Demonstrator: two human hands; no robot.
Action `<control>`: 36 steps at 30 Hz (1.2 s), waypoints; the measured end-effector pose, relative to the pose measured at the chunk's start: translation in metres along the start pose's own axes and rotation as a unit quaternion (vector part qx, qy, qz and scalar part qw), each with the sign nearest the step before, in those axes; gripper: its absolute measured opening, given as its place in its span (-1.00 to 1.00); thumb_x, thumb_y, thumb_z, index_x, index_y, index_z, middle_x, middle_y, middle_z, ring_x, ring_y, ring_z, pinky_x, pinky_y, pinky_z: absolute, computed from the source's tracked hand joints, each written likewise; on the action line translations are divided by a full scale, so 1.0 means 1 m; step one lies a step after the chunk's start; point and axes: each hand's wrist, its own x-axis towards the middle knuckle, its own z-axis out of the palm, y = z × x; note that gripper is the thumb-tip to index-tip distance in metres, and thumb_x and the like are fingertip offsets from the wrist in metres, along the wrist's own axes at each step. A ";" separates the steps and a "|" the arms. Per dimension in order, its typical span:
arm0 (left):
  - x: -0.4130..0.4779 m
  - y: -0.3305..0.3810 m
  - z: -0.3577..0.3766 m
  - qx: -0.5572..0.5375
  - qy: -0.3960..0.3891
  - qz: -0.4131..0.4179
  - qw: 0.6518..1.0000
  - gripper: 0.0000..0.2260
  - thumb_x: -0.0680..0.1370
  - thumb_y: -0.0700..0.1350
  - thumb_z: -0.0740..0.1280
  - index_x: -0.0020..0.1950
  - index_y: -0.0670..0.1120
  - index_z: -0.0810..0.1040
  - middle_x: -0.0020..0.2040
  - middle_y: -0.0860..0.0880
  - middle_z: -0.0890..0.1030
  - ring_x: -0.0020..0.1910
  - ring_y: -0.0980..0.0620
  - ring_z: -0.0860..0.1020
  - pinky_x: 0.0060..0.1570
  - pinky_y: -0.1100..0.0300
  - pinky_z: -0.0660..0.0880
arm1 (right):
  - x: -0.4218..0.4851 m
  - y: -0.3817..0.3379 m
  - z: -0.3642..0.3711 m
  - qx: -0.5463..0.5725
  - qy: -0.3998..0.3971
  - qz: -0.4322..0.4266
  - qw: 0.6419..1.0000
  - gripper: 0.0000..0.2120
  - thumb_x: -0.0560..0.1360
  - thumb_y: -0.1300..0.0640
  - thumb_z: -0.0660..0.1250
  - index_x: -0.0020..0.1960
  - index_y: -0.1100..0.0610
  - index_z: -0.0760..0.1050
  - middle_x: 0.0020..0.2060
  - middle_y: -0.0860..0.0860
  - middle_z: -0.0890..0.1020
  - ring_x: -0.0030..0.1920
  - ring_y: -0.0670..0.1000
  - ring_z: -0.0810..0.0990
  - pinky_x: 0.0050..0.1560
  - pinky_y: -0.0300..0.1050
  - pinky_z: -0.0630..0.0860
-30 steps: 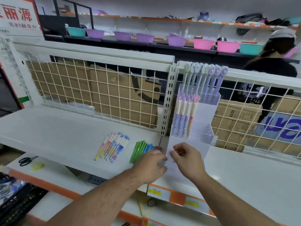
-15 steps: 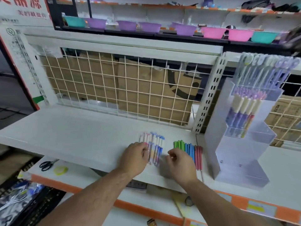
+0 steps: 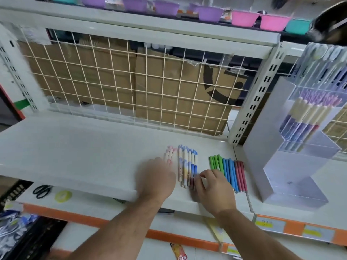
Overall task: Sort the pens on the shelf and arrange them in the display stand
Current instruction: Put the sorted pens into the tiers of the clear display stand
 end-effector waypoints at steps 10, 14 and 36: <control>-0.001 0.001 0.003 0.065 0.006 -0.030 0.997 -0.74 0.55 0.12 0.18 0.05 -0.03 0.48 0.03 -0.02 0.58 0.06 -0.05 0.49 -0.02 0.05 0.40 | 0.000 0.002 0.002 -0.010 0.008 0.016 1.000 -0.77 0.60 -0.11 0.24 -0.07 0.00 0.56 -0.18 -0.14 0.53 -0.18 -0.11 0.49 -0.19 -0.15 0.54; -0.003 0.002 0.003 0.072 0.014 -0.025 0.997 -0.75 0.57 0.09 0.16 0.04 -0.05 0.48 0.01 -0.03 0.58 0.03 -0.05 0.50 -0.05 0.05 0.40 | 0.000 0.001 0.002 -0.019 0.002 0.022 1.000 -0.76 0.60 -0.13 0.23 -0.07 0.00 0.55 -0.19 -0.15 0.51 -0.20 -0.12 0.48 -0.21 -0.17 0.53; -0.004 0.002 -0.001 0.068 -0.008 -0.011 0.998 -0.86 0.54 -0.18 0.20 0.09 -0.06 0.43 0.06 -0.05 0.52 0.04 -0.05 0.48 -0.04 0.09 0.44 | -0.002 0.003 0.002 -0.020 0.015 0.020 0.999 -0.73 0.59 -0.14 0.23 -0.09 0.01 0.54 -0.24 -0.15 0.51 -0.26 -0.12 0.47 -0.28 -0.20 0.49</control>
